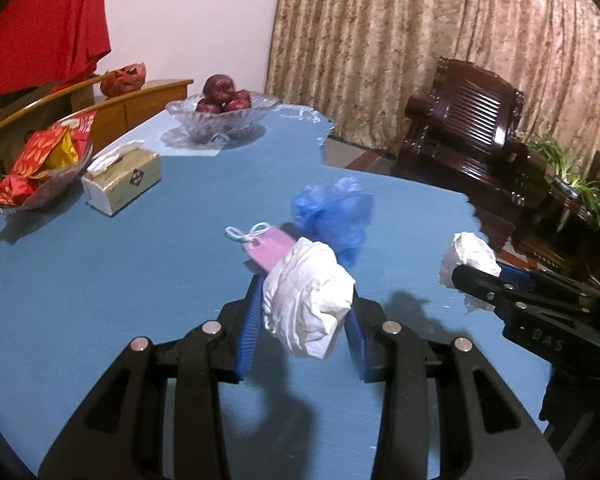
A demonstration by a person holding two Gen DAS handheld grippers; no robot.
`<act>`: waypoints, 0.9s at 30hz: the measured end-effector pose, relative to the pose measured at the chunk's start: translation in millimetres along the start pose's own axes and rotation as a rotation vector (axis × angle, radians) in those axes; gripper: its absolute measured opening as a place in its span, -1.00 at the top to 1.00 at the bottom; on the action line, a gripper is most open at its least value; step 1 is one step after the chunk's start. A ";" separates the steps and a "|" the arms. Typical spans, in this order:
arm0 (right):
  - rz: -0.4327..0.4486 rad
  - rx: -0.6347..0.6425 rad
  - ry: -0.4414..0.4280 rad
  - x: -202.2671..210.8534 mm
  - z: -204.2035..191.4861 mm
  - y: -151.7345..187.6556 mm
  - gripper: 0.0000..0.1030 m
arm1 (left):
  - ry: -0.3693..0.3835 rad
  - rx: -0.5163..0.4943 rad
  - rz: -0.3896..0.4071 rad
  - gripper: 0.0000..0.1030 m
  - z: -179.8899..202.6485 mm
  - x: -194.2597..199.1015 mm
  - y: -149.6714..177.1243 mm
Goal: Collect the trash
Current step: 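Grasp a white tissue with the left gripper while the right gripper grasps another, then carry both white tissues over the black bin with both tools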
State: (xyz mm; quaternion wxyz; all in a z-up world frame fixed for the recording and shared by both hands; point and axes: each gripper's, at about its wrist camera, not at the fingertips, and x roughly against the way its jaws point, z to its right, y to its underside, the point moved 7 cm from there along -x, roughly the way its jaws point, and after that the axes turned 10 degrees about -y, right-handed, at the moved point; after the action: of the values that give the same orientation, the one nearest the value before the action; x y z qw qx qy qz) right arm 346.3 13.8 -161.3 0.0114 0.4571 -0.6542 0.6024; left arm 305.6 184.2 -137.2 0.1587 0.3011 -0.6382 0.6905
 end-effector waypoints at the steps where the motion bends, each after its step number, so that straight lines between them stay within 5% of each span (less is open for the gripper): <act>1: 0.010 0.001 0.009 8.6 1.5 0.1 0.24 | 0.007 -0.007 0.008 0.29 6.0 5.3 -0.2; 27: 0.150 -0.055 0.187 189.5 55.1 43.1 0.23 | 0.189 -0.118 0.101 0.29 133.2 101.2 10.5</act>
State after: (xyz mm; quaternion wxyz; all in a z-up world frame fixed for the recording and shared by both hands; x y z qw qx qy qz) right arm 239.3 -147.1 -102.7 0.0397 0.3482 -0.6989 0.6235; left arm 249.9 35.9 -82.4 0.2008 0.1924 -0.6740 0.6844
